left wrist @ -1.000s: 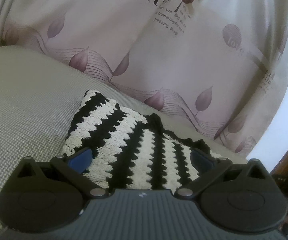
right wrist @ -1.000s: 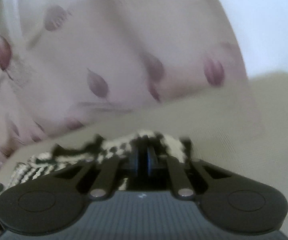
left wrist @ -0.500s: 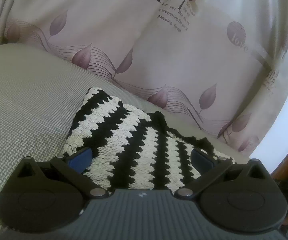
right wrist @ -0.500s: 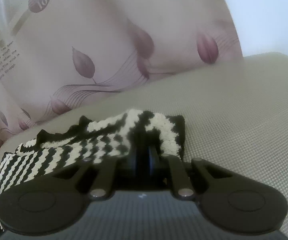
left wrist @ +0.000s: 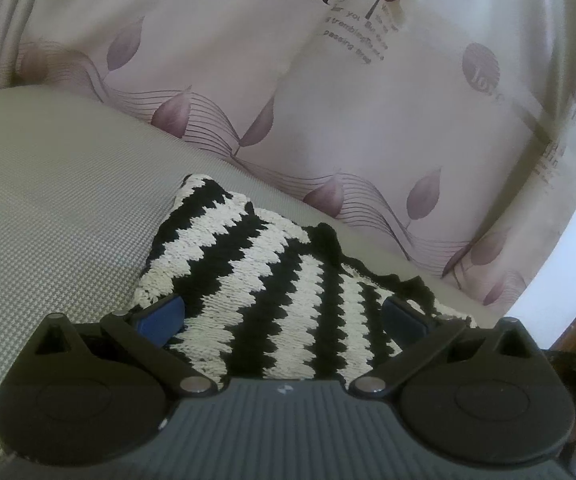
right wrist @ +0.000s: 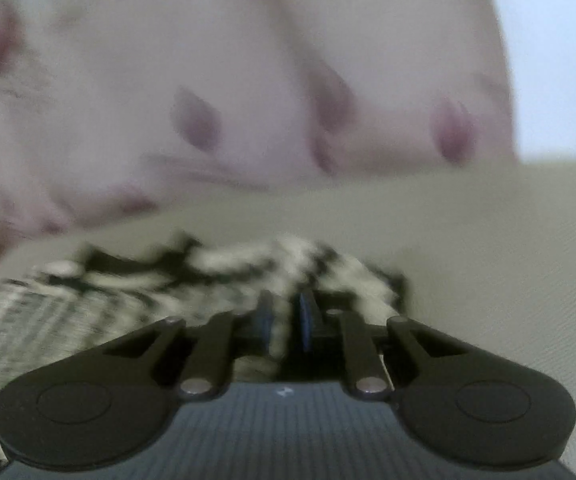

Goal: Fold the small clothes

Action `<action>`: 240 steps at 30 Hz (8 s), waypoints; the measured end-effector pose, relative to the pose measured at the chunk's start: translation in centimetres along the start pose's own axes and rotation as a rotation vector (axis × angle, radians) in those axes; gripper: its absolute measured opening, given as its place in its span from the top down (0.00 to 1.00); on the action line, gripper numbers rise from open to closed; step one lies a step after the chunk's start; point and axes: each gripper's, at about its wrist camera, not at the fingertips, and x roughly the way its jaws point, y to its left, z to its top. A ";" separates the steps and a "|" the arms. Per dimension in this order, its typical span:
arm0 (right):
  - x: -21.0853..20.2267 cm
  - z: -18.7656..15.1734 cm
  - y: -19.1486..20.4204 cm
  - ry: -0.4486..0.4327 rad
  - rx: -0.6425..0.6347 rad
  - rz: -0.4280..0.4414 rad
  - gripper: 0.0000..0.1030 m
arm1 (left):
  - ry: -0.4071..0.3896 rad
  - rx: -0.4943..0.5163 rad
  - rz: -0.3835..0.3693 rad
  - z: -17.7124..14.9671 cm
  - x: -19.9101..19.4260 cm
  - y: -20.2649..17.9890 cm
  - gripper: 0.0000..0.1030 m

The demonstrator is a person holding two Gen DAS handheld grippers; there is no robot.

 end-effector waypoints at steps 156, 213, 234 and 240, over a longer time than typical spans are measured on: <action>-27.3 -15.2 -4.1 -0.060 0.433 0.618 0.87 | 0.088 -0.121 -0.388 -0.9 -22.7 6.2 0.92; -5.4 1.3 -2.7 -0.031 0.091 0.195 0.27 | 0.044 -0.169 -0.063 5.9 1.6 6.8 0.91; -4.0 -0.3 -3.9 -0.072 0.104 0.049 0.85 | 0.013 -0.110 -0.045 6.4 3.7 5.7 0.29; -4.1 -0.2 -4.0 -0.071 0.101 0.032 0.85 | -0.123 -0.203 0.045 7.4 1.4 8.4 0.09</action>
